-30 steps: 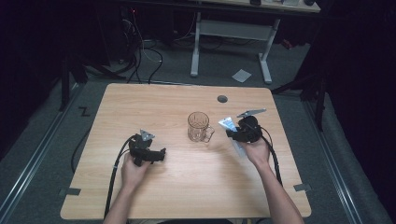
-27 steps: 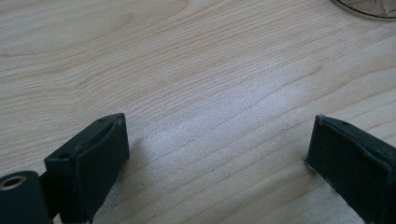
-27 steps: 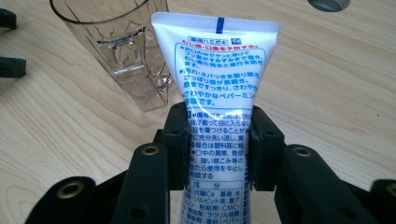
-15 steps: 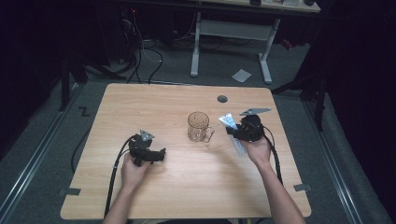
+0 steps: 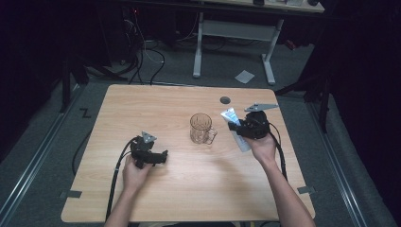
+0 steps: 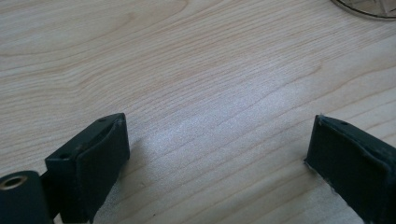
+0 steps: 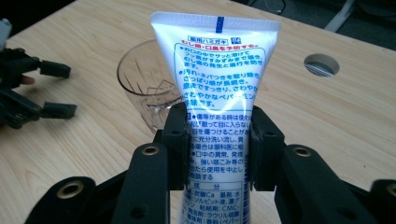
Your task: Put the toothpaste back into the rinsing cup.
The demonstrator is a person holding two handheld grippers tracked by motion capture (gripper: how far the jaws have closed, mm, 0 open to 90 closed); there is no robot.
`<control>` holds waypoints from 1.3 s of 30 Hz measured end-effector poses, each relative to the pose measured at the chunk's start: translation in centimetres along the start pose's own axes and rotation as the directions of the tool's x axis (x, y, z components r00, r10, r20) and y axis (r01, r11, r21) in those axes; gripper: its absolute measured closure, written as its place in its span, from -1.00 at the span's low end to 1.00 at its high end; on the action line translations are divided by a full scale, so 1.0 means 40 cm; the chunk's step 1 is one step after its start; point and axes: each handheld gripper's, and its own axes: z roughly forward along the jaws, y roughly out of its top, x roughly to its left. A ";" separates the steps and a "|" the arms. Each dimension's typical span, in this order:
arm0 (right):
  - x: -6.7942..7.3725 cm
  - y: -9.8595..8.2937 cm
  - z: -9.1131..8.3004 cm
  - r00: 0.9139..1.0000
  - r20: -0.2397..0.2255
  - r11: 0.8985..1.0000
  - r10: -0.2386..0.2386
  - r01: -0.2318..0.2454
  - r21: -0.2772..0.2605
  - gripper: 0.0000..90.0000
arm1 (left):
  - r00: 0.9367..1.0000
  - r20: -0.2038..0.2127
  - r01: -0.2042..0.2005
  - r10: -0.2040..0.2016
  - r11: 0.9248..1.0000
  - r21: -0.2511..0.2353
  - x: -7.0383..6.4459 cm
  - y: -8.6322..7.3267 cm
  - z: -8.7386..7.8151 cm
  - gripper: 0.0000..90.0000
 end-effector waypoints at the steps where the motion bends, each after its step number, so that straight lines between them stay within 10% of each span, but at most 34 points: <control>1: 0.001 0.002 -0.003 1.000 -0.006 1.000 0.000 0.000 -0.012 0.46 | 1.000 0.000 0.000 0.000 1.000 0.000 0.000 0.000 0.000 -0.87; 19: 0.033 0.060 -0.004 0.995 -0.103 0.987 -0.014 -0.003 -0.160 0.45 | 1.000 -0.001 0.000 0.000 1.000 0.000 0.000 0.001 0.001 -0.87; 39: 0.051 0.133 0.024 0.996 -0.084 0.981 -0.038 0.021 -0.194 0.45 | 1.000 -0.001 -0.001 0.001 1.000 0.000 0.000 0.001 0.001 -0.87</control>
